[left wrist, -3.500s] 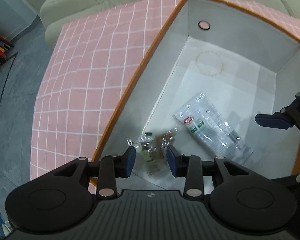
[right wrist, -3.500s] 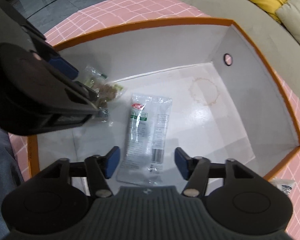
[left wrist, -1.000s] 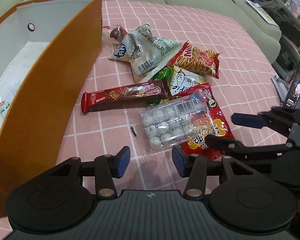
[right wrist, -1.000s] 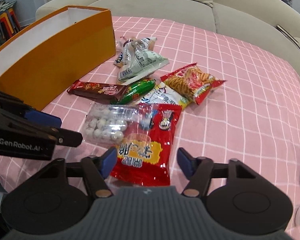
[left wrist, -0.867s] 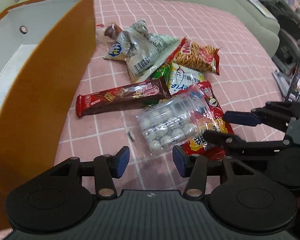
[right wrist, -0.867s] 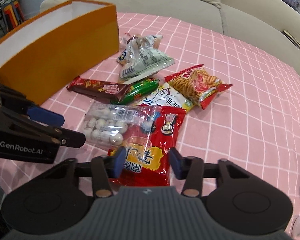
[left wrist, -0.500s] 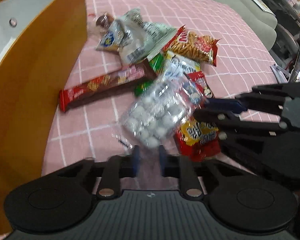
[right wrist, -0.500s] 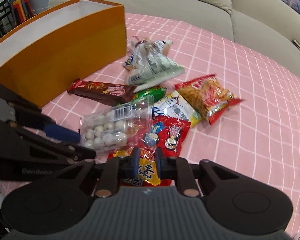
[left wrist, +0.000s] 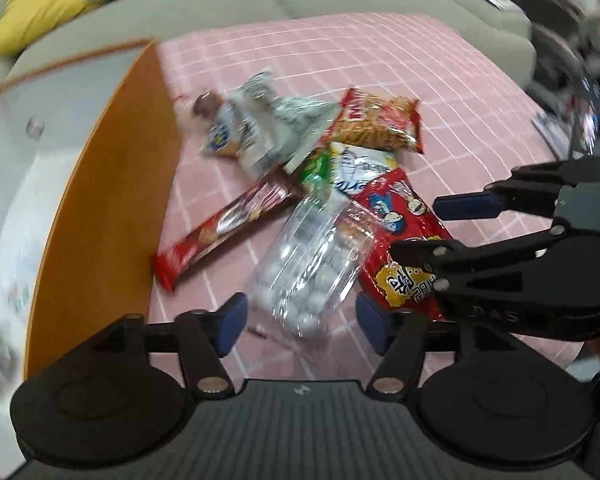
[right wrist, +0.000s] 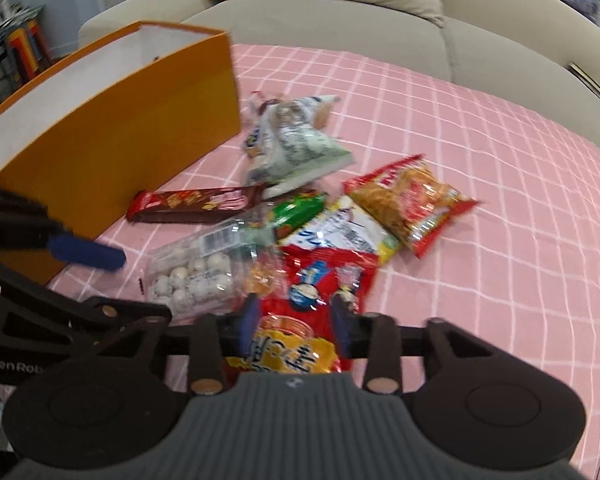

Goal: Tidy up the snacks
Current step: 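Grasp the red snack bag with the right gripper while the left grasps the candy-ball pack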

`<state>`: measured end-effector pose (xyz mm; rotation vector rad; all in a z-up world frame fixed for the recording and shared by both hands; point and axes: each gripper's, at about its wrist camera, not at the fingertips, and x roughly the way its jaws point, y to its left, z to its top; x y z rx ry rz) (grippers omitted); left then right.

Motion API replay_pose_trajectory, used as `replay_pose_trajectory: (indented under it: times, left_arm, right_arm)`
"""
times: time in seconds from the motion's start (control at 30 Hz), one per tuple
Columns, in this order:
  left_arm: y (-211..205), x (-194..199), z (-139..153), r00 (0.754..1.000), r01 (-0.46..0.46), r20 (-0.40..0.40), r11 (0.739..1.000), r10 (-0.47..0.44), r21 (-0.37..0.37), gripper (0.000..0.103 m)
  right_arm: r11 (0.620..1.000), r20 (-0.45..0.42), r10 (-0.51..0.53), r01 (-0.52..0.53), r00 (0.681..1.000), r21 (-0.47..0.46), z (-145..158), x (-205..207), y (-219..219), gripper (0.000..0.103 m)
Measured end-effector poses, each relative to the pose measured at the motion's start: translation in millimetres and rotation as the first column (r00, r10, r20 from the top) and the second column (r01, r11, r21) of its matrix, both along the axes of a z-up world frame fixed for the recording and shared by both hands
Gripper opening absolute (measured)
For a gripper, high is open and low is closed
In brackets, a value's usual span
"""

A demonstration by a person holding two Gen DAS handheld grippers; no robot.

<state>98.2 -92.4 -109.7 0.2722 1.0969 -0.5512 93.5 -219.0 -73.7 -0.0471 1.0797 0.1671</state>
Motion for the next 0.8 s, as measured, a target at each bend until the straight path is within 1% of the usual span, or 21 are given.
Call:
replay_pose_trajectory:
  times: [0.07,0.1,0.13,0.2,0.3,0.37,0.53,0.6,0.67,0.7,0.73,0.8]
  left_arm:
    - [-9,6,-5,0.997,0.075,-0.008,0.997,-0.075,0.030,0.079]
    - [-11,8,-7,0.995,0.102,-0.012,0.994,-0.102,0.046,0.079]
    - [-14,11,-10,0.992,0.124,-0.015,0.990,-0.123,0.063,0.079]
    - [-17,15,-13,0.987,0.160,-0.025,0.984,-0.158,0.078,0.081]
    - [-23,22,-18,0.978,0.206,-0.031,0.973,-0.204,0.103,0.082]
    - [-26,26,-21,0.974,0.227,-0.022,0.965,-0.226,0.130,0.083]
    - [-32,37,-27,0.960,0.281,-0.048,0.951,-0.277,0.129,0.083]
    - [-34,41,-31,0.961,0.276,-0.066,0.954,-0.270,0.118,0.082]
    - [-32,43,-33,0.969,0.236,-0.097,0.968,-0.227,0.091,0.072]
    - [-31,43,-32,0.975,0.206,-0.104,0.975,-0.197,0.084,0.071]
    - [-30,42,-31,0.981,0.168,-0.109,0.982,-0.158,0.090,0.069]
    - [-25,39,-31,0.991,0.078,-0.120,0.990,-0.064,0.114,0.069]
  right_arm:
    - [1.000,-0.028,-0.022,0.022,0.999,0.007,-3,-1,-6,0.049]
    - [0.999,-0.047,-0.035,0.036,0.998,0.015,-5,-1,-10,0.051]
    - [0.999,-0.058,-0.044,0.046,0.997,0.022,-6,-2,-12,0.054]
    - [0.998,-0.077,-0.057,0.060,0.995,0.036,-8,-3,-16,0.055]
    - [0.998,-0.087,-0.059,0.061,0.994,0.031,-10,-3,-18,0.055]
    - [0.996,-0.098,-0.061,0.067,0.993,0.054,-13,-1,-20,0.056]
    - [0.992,-0.127,-0.059,0.072,0.990,0.105,-17,1,-25,0.057]
    - [0.991,-0.135,-0.058,0.073,0.989,0.111,-18,0,-25,0.057]
    - [0.992,-0.141,-0.057,0.072,0.988,0.106,-17,-2,-23,0.057]
    - [0.992,-0.143,-0.051,0.066,0.988,0.103,-17,-3,-21,0.060]
    - [0.994,-0.143,-0.043,0.058,0.989,0.097,-16,-4,-18,0.063]
    - [0.996,-0.140,-0.031,0.042,0.990,0.075,-16,-6,-10,0.066]
